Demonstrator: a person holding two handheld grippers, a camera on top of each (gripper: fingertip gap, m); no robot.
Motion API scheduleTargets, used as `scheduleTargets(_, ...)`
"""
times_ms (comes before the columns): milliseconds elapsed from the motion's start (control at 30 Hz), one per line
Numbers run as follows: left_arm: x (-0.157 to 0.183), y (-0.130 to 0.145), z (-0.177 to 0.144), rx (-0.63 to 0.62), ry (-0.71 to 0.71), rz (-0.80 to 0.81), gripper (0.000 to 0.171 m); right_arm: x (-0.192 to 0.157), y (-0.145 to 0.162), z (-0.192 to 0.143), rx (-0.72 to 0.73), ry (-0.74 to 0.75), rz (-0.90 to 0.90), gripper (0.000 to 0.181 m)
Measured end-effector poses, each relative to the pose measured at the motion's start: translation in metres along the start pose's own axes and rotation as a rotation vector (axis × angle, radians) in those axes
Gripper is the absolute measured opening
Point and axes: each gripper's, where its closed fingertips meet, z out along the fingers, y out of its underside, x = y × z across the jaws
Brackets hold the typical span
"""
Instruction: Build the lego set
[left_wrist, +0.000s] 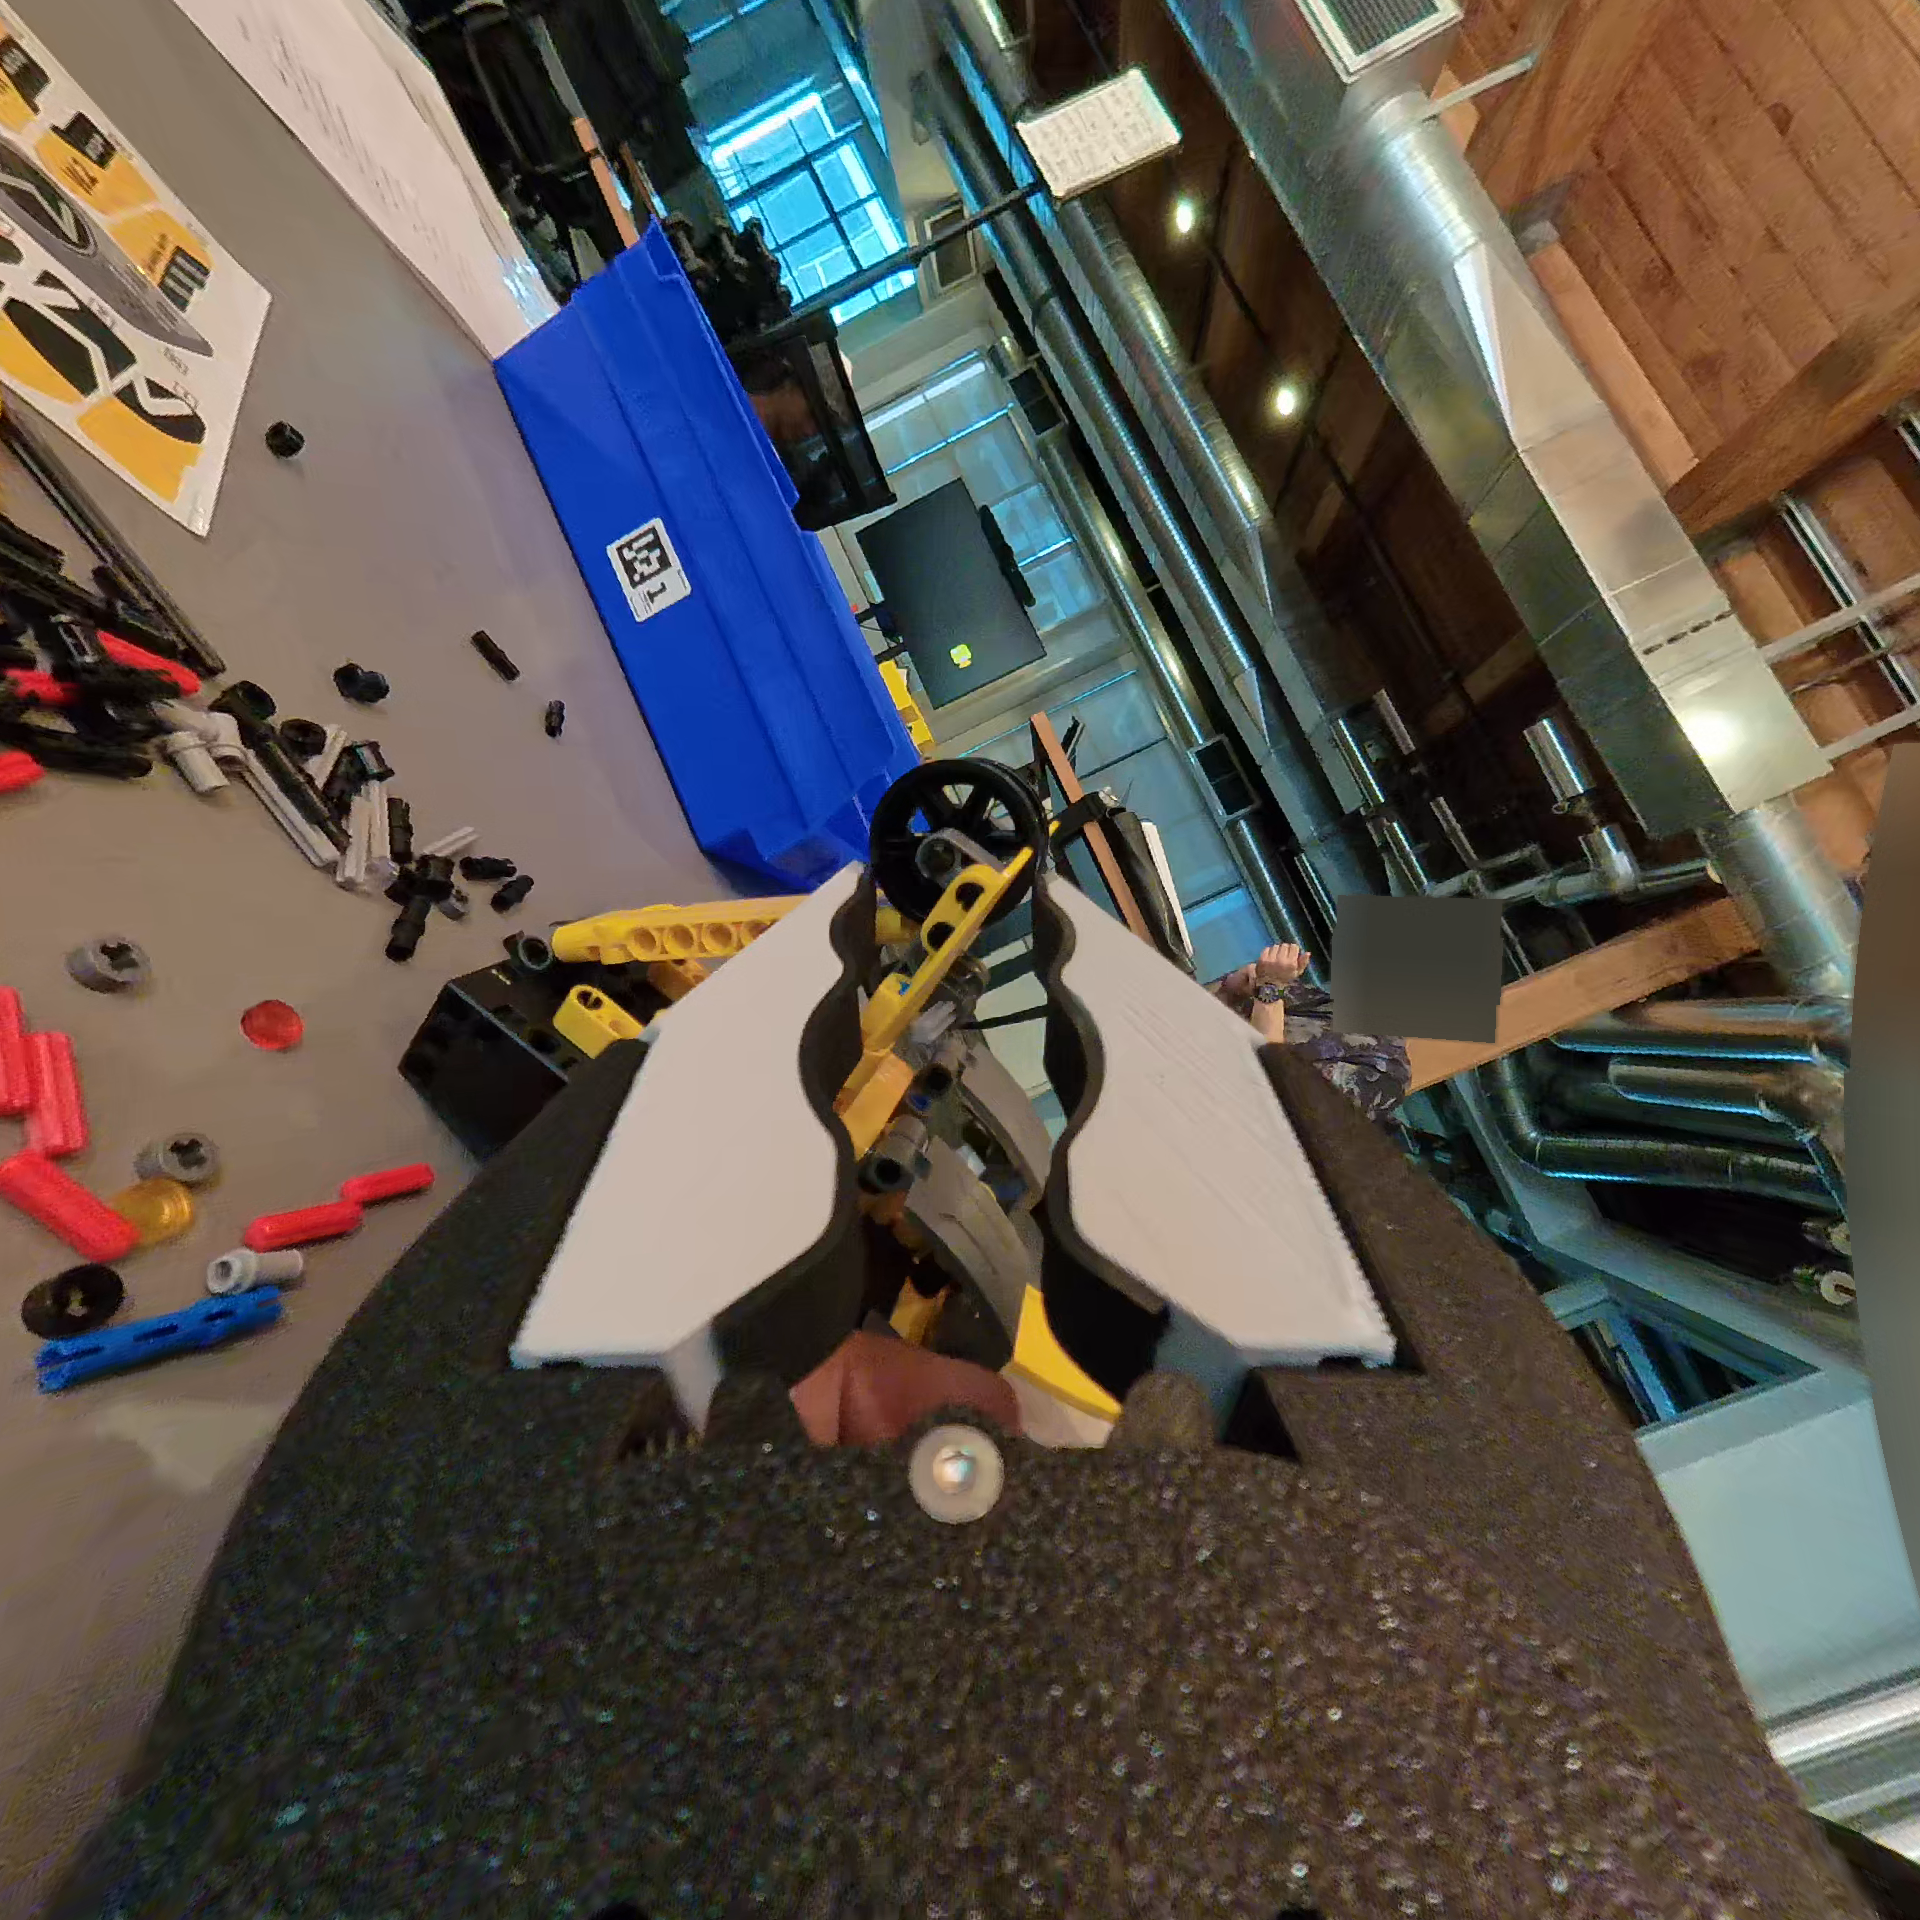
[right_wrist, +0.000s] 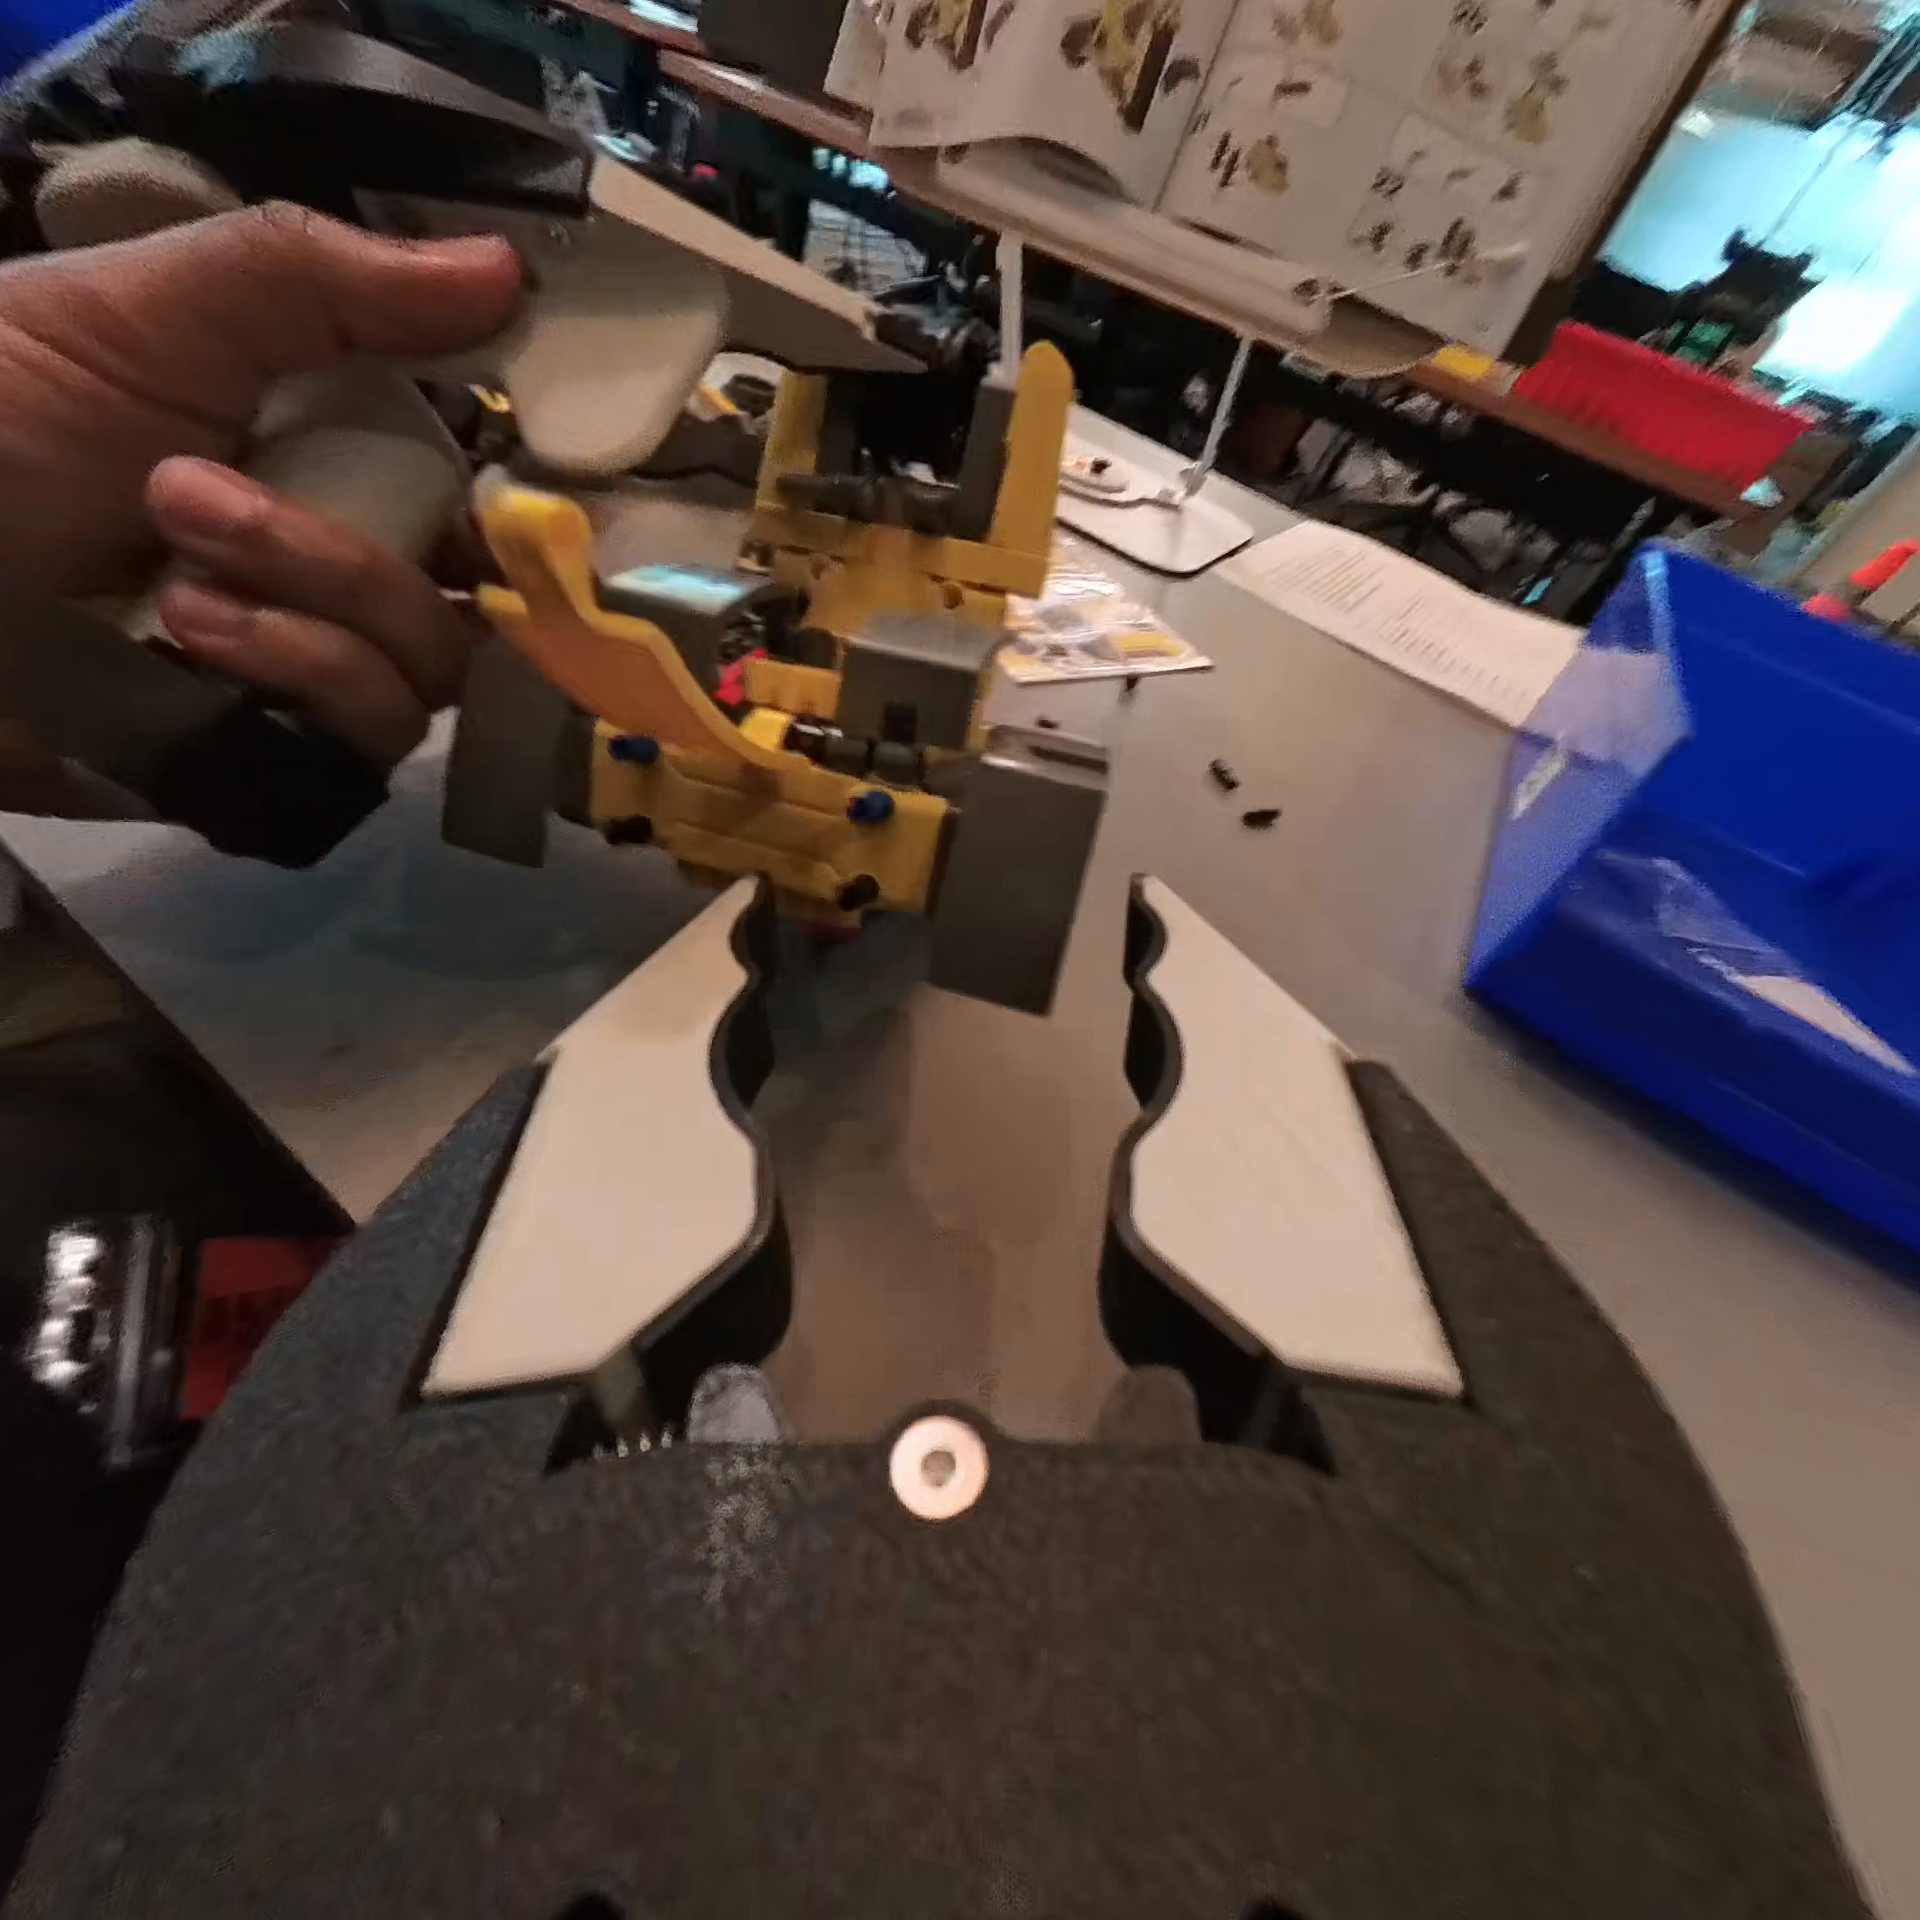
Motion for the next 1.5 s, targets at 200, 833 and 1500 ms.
scheduleTargets(200, 0.002, 0.007, 0.002, -0.027, 0.012, -0.02, 0.029, -0.006, -0.012, 0.01, 0.016, -0.111, 0.175, 0.06)
scheduleTargets(833, -0.002, -0.015, -0.012, 0.058, 0.094, -0.174, 0.029, 0.006, -0.02, -0.005, 0.136, -0.102, 0.317, 0.069)
scheduleTargets(1500, -0.024, -0.039, -0.026, 0.201, 0.196, -0.562, 0.029, -0.025, -0.036, 0.05, 0.103, 0.024, -0.565, 0.068)
